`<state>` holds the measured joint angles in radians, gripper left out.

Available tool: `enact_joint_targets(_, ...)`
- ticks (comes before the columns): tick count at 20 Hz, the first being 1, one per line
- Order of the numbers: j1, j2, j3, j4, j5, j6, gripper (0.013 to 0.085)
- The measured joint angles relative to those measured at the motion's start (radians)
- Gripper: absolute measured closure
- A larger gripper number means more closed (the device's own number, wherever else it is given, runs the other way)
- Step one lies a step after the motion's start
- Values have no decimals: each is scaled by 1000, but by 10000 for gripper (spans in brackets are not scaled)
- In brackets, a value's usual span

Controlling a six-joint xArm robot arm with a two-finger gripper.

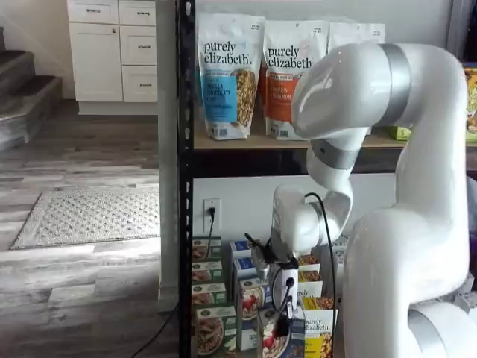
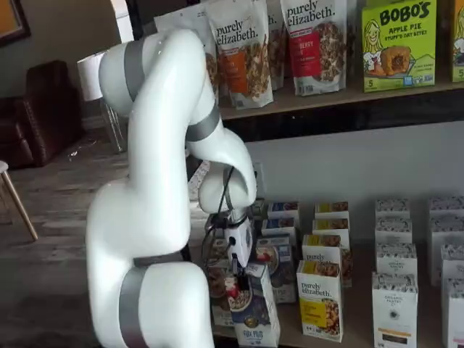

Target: Pick up the blue and white box that is on the bottom shelf, the second box from the left

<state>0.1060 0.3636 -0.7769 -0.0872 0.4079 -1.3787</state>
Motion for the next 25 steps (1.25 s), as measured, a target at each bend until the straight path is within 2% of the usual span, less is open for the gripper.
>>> enact_joint_targets(2, 3, -31, 16, -42, 28, 41, 530)
enact_joint_targets(3, 6, -46, 21, -43, 47, 44, 530)
enact_joint_targets(12, 33, -187, 44, 60, 216, -21, 530)
enact_joint_targets(21, 38, -333, 56, 122, 353, -64, 530)
enact_joint_targets(25, 34, -376, 56, 119, 400, -65, 530)
